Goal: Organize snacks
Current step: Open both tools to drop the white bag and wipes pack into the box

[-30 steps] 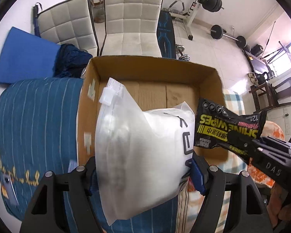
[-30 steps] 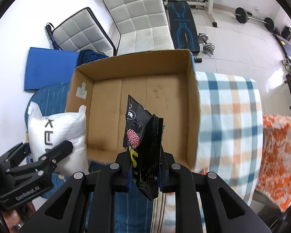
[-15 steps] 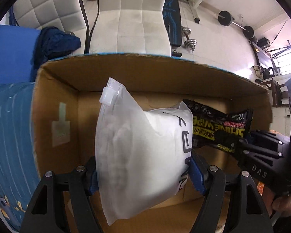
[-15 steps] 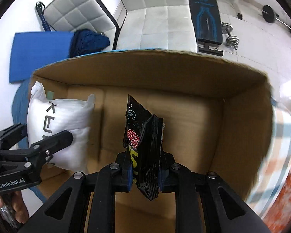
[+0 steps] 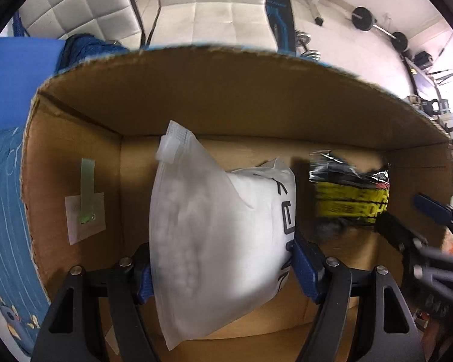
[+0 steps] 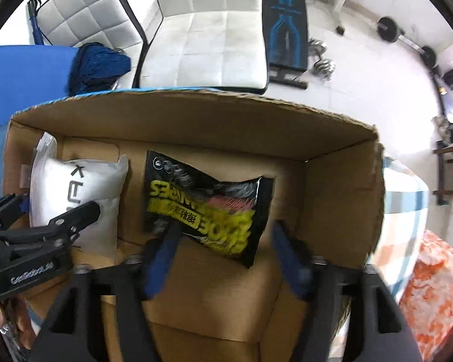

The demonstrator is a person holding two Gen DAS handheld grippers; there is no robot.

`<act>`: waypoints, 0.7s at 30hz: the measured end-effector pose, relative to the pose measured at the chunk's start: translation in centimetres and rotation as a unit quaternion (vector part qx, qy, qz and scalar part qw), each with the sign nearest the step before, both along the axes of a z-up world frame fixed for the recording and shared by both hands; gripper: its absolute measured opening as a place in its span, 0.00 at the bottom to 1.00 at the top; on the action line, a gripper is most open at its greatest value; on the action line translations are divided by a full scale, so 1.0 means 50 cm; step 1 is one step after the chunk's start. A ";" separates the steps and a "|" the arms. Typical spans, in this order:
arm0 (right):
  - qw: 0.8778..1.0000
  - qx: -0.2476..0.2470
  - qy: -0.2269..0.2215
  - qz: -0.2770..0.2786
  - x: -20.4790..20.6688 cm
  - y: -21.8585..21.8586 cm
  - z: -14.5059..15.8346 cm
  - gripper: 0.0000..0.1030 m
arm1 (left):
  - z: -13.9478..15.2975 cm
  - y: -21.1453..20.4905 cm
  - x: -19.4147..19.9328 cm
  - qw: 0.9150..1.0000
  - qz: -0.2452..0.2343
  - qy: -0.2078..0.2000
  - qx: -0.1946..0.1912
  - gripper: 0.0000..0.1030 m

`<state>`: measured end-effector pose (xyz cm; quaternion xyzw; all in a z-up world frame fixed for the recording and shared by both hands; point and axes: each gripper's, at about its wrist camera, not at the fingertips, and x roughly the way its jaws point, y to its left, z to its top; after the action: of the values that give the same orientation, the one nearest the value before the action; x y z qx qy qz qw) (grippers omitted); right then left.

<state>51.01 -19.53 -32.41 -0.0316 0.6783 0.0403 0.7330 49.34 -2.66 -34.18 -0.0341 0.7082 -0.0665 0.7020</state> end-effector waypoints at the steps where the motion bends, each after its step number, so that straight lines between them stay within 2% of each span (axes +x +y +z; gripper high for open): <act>1: 1.000 -0.014 -0.004 -0.006 -0.007 0.006 0.001 0.76 | -0.005 0.004 0.001 1.000 0.005 0.004 0.001 0.71; 5: 0.999 -0.029 0.004 -0.012 -0.026 0.018 -0.013 0.76 | -0.006 0.020 0.008 1.000 0.025 0.014 -0.009 0.71; 11: 0.999 -0.030 0.013 -0.014 -0.063 0.012 -0.028 0.76 | 0.020 0.038 0.002 0.999 0.024 0.021 0.003 0.71; 16: 0.999 -0.014 0.025 -0.030 -0.096 0.001 -0.034 0.77 | 0.058 0.045 -0.019 1.000 0.021 0.004 0.018 0.71; 21: 0.999 -0.008 0.014 -0.032 -0.145 0.004 -0.013 0.77 | 0.113 0.058 -0.052 0.999 0.018 -0.022 0.027 0.71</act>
<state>43.75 -19.35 -33.04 -0.0152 0.6893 0.0118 0.7242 46.73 0.25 -28.51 -0.0260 0.6933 -0.0355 0.7193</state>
